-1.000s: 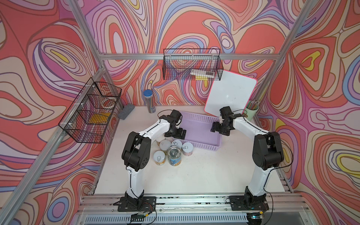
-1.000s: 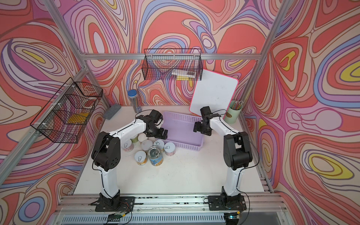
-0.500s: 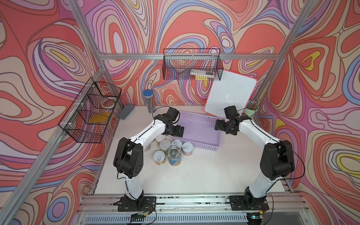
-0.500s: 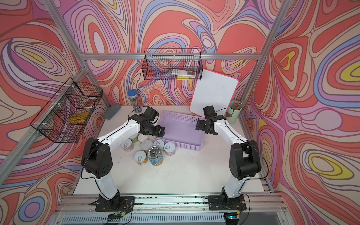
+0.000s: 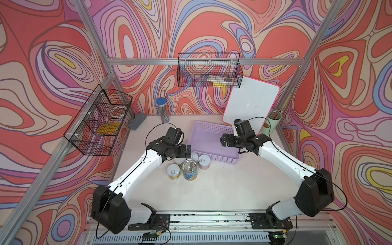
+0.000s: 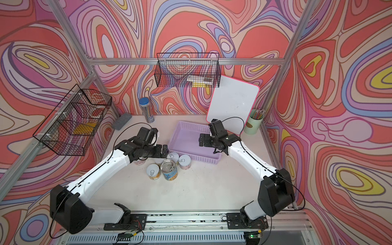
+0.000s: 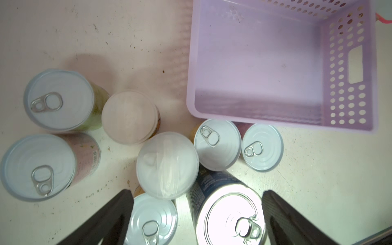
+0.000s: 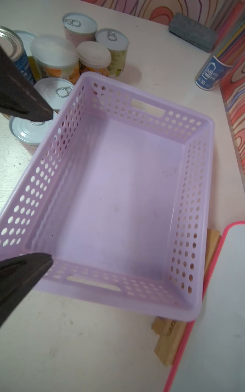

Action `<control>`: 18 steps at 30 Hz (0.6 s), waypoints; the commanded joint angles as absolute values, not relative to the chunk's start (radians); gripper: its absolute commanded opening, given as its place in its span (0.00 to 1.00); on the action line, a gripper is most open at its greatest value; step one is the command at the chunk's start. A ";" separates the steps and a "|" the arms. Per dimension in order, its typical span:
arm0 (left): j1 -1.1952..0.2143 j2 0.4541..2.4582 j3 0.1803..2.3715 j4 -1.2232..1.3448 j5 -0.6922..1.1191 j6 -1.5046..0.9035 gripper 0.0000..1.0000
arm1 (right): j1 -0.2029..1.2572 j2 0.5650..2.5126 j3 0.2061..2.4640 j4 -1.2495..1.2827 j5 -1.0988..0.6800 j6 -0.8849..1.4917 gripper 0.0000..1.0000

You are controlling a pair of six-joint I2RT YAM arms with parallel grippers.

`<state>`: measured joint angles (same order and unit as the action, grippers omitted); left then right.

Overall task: Put the canned food in the basket
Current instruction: Adjust the basket at the center of the board, then pick up the canned food from the center of the board.

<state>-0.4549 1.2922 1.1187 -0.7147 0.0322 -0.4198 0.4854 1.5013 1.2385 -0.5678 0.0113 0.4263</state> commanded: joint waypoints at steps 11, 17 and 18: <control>-0.333 1.039 0.961 -0.783 0.117 -0.531 0.99 | 0.744 1.568 1.276 -0.526 -0.141 0.295 0.98; -0.194 0.996 0.898 -0.710 0.303 -0.561 0.99 | 0.848 1.609 1.311 -0.552 -0.143 0.262 0.98; -0.180 0.993 0.891 -0.698 0.325 -0.566 0.99 | 0.860 1.619 1.319 -0.558 -0.138 0.263 0.98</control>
<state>-0.2104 1.0100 0.9077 -0.7555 0.2066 -0.5404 0.8307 1.5986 1.2781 -0.5449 -0.1322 0.2920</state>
